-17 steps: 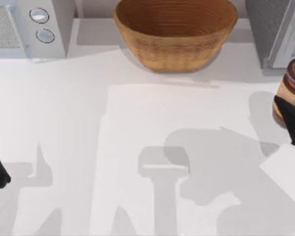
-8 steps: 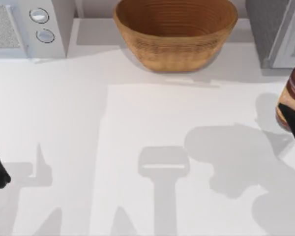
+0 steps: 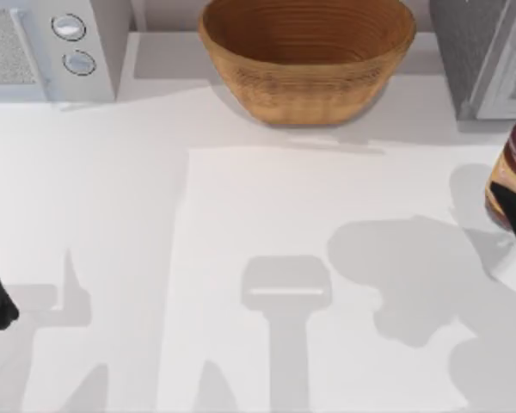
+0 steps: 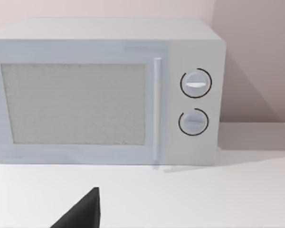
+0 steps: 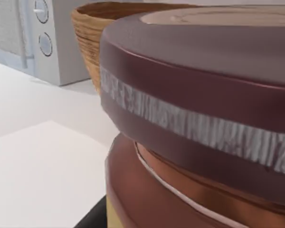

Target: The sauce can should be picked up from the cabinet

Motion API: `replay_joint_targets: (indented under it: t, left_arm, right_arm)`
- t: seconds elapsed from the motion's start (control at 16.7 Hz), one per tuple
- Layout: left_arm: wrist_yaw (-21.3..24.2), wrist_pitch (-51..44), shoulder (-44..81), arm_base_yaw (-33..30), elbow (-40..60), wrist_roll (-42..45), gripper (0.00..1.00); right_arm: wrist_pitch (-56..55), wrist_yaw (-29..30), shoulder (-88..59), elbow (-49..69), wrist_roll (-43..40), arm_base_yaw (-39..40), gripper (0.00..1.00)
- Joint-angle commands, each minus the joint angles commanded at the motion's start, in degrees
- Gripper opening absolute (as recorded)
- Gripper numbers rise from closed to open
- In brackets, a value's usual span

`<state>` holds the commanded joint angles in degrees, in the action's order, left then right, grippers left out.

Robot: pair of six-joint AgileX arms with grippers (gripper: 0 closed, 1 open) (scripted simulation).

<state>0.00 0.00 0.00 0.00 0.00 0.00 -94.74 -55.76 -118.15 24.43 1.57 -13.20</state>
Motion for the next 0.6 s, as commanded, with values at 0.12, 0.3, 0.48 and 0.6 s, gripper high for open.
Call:
replay_joint_targets:
  t: [0.12,0.3,0.48,0.6]
  left_arm:
    - [0.00,0.00,0.00,0.00,0.00,0.00,1.00]
    - [0.00,0.00,0.00,0.00,0.00,0.00,1.00]
    - [0.00,0.00,0.00,0.00,0.00,0.00,1.00]
    - [0.00,0.00,0.00,0.00,0.00,0.00,1.00]
  right_arm:
    - [-0.01,0.98,-0.96,0.76,0.01,0.56,0.00]
    - [0.05,5.14,-5.46,4.55,-0.05,4.25,0.00]
    - [-0.19,8.95,-9.42,8.85,-0.44,8.58,0.00]
    - [-0.22,9.67,-10.10,9.64,-0.52,9.37,0.00]
